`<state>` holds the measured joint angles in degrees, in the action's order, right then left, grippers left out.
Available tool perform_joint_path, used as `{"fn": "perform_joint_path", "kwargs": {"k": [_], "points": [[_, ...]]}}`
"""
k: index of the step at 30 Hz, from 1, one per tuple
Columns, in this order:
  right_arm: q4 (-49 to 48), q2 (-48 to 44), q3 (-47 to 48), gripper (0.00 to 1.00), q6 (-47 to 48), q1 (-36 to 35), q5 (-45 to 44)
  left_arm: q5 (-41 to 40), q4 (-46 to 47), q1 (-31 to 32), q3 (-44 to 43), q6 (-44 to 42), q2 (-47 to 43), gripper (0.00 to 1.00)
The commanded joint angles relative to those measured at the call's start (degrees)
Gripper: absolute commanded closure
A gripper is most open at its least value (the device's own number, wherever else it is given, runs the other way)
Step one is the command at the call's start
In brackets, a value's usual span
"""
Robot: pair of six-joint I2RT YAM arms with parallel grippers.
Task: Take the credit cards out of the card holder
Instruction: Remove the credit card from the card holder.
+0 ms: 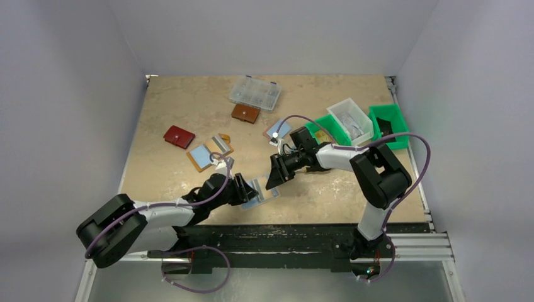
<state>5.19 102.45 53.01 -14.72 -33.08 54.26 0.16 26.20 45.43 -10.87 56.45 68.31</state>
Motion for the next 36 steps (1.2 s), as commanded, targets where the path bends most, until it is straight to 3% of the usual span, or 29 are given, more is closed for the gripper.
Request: {"fn": "perform_joint_path", "kwargs": {"k": [1, 23, 36], "points": [[0.6, 0.1, 2.0, 0.57, -0.1, -0.2, -3.4, -2.3, 1.6, 0.4, -2.3, 0.3, 1.6, 0.59], [4.0, 3.0, 3.7, 0.52, 2.0, -1.3, -9.3, -3.5, 0.0, 0.3, -3.0, 0.4, 4.3, 0.61], [1.3, 5.5, 3.5, 0.52, -1.8, -2.0, 0.0, -1.5, 2.7, 0.3, -2.7, 0.7, 6.3, 0.57]]}}
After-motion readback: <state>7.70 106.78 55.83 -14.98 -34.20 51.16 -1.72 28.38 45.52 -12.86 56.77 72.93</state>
